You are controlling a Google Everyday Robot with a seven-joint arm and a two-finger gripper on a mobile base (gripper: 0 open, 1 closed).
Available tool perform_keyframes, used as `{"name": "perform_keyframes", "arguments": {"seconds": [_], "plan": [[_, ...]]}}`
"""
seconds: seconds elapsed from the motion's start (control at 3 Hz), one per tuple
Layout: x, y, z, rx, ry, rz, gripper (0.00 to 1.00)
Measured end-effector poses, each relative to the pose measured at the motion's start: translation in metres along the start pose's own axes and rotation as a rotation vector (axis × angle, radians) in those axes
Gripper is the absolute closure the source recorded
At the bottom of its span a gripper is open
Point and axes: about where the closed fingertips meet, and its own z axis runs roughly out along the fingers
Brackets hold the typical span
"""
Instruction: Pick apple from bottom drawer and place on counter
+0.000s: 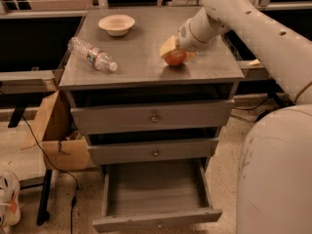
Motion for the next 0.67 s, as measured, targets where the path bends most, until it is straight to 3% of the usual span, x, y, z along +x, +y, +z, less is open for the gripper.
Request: {"name": "perform_keyframes", "arguments": {"seconds": [0.33, 0.67], "plan": [[0.0, -0.0056, -0.0022, 0.023, 0.006, 0.023, 0.12], [0.001, -0.0088, -0.0041, 0.036, 0.002, 0.043, 0.0]]}}
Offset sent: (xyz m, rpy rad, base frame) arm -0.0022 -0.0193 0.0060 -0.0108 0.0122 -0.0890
